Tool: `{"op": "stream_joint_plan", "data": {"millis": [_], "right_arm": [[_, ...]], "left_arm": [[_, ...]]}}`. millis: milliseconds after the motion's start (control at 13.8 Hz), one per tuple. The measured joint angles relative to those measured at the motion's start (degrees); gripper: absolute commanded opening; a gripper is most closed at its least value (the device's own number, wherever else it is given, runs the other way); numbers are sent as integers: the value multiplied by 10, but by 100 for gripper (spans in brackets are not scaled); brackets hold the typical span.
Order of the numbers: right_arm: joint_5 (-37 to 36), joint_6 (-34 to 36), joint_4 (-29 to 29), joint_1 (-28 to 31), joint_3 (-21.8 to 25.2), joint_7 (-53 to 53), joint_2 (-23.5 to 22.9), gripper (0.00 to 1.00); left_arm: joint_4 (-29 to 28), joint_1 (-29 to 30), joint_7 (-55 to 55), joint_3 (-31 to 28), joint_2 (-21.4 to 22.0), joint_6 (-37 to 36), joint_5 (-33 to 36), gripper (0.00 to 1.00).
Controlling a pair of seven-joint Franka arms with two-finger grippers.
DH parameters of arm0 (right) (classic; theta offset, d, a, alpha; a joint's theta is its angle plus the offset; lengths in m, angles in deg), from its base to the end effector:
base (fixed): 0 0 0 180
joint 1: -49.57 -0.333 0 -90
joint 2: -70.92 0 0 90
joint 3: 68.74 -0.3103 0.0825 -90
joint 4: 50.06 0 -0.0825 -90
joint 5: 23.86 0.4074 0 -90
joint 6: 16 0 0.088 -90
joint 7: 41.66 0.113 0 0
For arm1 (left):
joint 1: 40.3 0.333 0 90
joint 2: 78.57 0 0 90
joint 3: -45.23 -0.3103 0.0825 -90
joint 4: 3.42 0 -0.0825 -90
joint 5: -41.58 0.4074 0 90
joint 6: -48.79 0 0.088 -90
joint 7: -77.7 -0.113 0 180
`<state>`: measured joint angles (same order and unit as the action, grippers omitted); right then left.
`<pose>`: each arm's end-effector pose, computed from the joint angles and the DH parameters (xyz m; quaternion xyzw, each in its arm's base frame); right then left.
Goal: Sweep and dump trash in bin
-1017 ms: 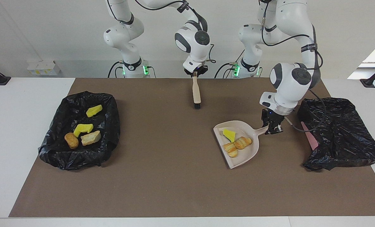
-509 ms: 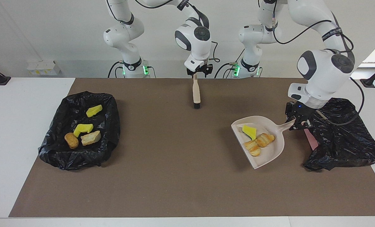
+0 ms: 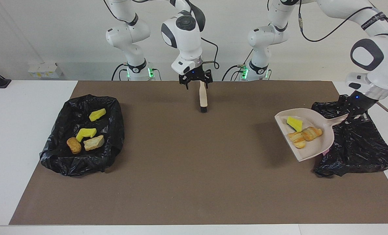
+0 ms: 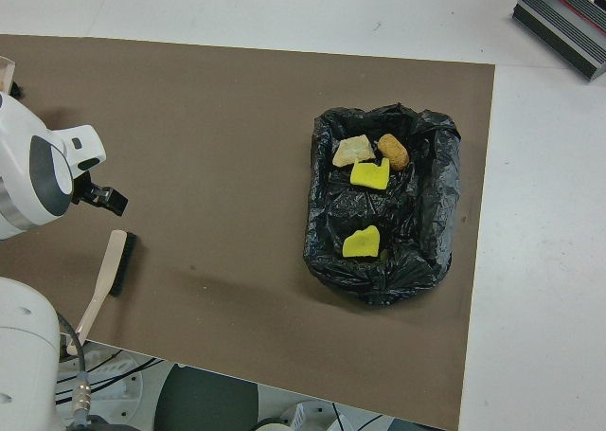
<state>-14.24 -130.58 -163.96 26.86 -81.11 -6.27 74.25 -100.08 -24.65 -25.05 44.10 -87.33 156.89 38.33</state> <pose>0.4600 0.3385 0.4751 -0.9963 0.0349 0.0130 0.0780 0.6111 0.1789 0.4897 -0.7365 0.6755 -0.0339 0.0073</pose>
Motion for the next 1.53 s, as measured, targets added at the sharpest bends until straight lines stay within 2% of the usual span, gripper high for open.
{"op": "stream_joint_plan", "data": {"millis": [291,509,727,1090,1526], "right_arm": [[-5,59,82,97,2,-109,2,100],[-49,97,128,142,3,-131,1,100],[-99,141,162,155,2,-131,1,100],[-113,202,207,174,2,-131,-1,100],[-116,254,228,209,6,-131,-4,100]], "left_arm": [[31,100,-100,-1,-13,-1,0,0],[74,134,-153,-1,-32,7,21,0],[85,135,-167,0,-42,54,67,0],[85,133,-155,2,-49,96,169,0],[86,107,-40,7,-47,102,317,0]]}}
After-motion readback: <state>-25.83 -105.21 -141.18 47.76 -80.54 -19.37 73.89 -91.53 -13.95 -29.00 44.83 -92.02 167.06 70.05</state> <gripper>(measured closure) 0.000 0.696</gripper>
